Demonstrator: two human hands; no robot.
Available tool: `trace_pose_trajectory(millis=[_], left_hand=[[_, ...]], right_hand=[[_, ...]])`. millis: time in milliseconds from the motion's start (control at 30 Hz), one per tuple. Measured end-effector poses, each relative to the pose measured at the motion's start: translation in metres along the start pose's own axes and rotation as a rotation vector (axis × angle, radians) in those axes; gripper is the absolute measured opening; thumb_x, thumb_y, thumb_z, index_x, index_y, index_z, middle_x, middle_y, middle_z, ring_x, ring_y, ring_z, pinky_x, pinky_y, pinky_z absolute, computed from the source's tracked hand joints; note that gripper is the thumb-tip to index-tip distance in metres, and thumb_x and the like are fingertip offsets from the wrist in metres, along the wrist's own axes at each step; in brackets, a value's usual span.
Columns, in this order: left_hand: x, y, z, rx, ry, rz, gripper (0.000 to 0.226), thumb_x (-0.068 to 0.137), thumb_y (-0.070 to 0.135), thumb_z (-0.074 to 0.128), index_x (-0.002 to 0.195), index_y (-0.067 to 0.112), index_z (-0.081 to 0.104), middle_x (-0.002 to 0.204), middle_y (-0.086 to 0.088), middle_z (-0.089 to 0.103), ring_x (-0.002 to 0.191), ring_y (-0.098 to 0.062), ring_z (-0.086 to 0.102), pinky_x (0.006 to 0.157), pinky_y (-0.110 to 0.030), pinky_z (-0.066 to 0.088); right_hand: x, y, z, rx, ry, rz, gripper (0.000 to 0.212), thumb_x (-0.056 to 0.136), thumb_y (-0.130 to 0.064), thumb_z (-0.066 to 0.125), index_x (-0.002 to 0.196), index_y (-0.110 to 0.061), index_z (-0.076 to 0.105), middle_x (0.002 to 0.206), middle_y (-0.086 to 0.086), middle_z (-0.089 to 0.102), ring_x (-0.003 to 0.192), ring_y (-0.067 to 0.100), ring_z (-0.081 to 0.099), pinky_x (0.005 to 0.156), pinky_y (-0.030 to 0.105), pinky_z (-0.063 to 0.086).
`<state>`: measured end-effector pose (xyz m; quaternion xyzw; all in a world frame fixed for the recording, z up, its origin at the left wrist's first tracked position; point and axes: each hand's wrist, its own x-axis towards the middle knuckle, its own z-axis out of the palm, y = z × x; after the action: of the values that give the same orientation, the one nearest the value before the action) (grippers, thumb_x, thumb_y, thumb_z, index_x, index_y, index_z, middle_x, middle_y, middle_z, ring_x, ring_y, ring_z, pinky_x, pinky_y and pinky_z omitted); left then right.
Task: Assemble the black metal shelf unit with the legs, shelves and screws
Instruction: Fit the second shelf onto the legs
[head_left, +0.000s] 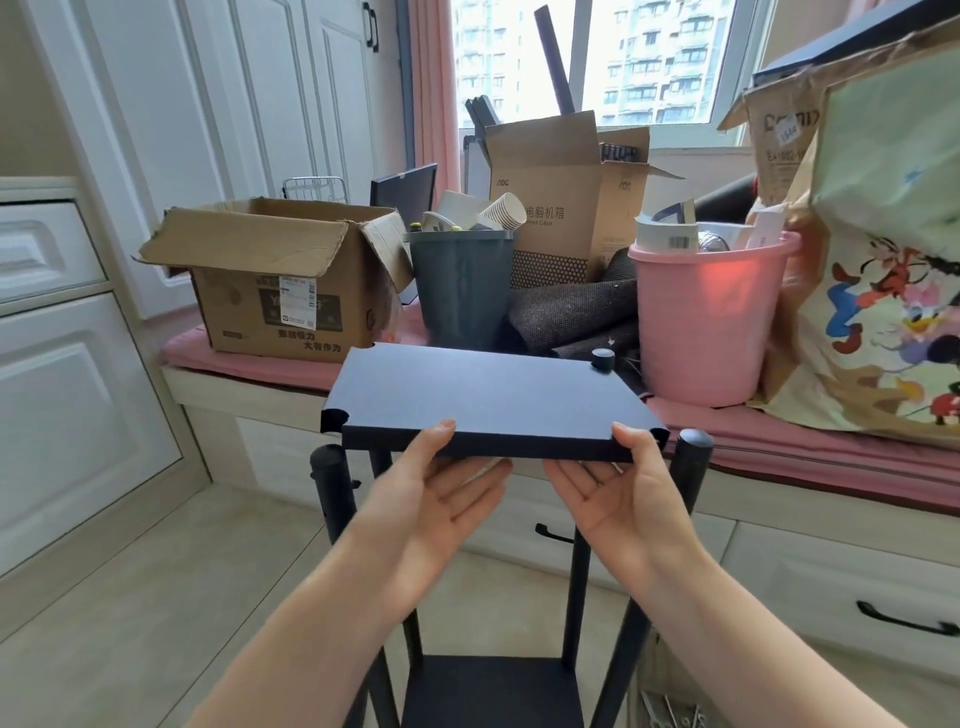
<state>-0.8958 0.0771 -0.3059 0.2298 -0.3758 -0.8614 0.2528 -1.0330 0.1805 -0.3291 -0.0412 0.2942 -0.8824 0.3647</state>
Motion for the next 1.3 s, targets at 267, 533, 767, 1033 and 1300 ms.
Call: trace_pose_trajectory(millis=[267, 533, 767, 1033, 1300], left_hand=[[-0.041, 0.07, -0.016, 0.434, -0.089, -0.031, 0.047, 0.077, 0.017, 0.057, 0.122, 0.002, 0.063, 0.113, -0.018, 0.074, 0.102, -0.032, 0.074, 0.063, -0.028, 0.062], [-0.004, 0.111, -0.014, 0.576, 0.188, 0.337, 0.02, 0.102, 0.009, 0.051, 0.108, 0.002, 0.068, 0.095, -0.011, 0.078, 0.079, -0.021, 0.077, 0.051, -0.018, 0.057], [0.077, 0.103, -0.035, 0.8, 0.442, 0.483, 0.006, 0.095, 0.016, 0.067, 0.096, 0.019, 0.071, 0.097, -0.002, 0.071, 0.091, -0.019, 0.063, 0.075, -0.025, 0.049], [0.103, 0.088, -0.036, 0.729, 0.31, 0.142, 0.015, 0.104, 0.022, 0.054, 0.113, 0.012, 0.061, 0.087, 0.0, 0.065, 0.067, -0.01, 0.062, 0.041, -0.016, 0.049], [0.116, 0.074, -0.058, 0.729, 0.285, 0.222, 0.011, 0.095, 0.0, 0.062, 0.093, 0.011, 0.066, 0.099, -0.011, 0.065, 0.076, -0.017, 0.062, 0.071, -0.026, 0.053]], right_hand=[[0.01, -0.006, 0.006, 0.081, 0.037, 0.032, 0.023, 0.095, -0.027, 0.056, 0.111, -0.01, 0.061, 0.12, 0.015, 0.068, 0.108, 0.029, 0.067, 0.083, 0.042, 0.054], [0.01, -0.008, 0.002, 0.098, 0.014, 0.045, 0.022, 0.096, -0.027, 0.055, 0.11, -0.012, 0.061, 0.121, 0.015, 0.068, 0.107, 0.028, 0.067, 0.081, 0.043, 0.054], [0.008, -0.009, 0.0, 0.104, 0.025, 0.047, 0.02, 0.096, -0.027, 0.054, 0.107, -0.012, 0.061, 0.115, 0.014, 0.07, 0.108, 0.027, 0.067, 0.082, 0.044, 0.053], [0.013, -0.009, 0.004, 0.136, 0.105, 0.042, 0.023, 0.094, -0.027, 0.055, 0.106, -0.008, 0.059, 0.113, 0.014, 0.068, 0.106, 0.026, 0.066, 0.09, 0.04, 0.053], [0.017, 0.001, 0.001, 0.05, 0.043, 0.074, 0.018, 0.093, -0.012, 0.058, 0.11, -0.007, 0.063, 0.111, 0.013, 0.073, 0.098, 0.027, 0.072, 0.093, 0.043, 0.054]])
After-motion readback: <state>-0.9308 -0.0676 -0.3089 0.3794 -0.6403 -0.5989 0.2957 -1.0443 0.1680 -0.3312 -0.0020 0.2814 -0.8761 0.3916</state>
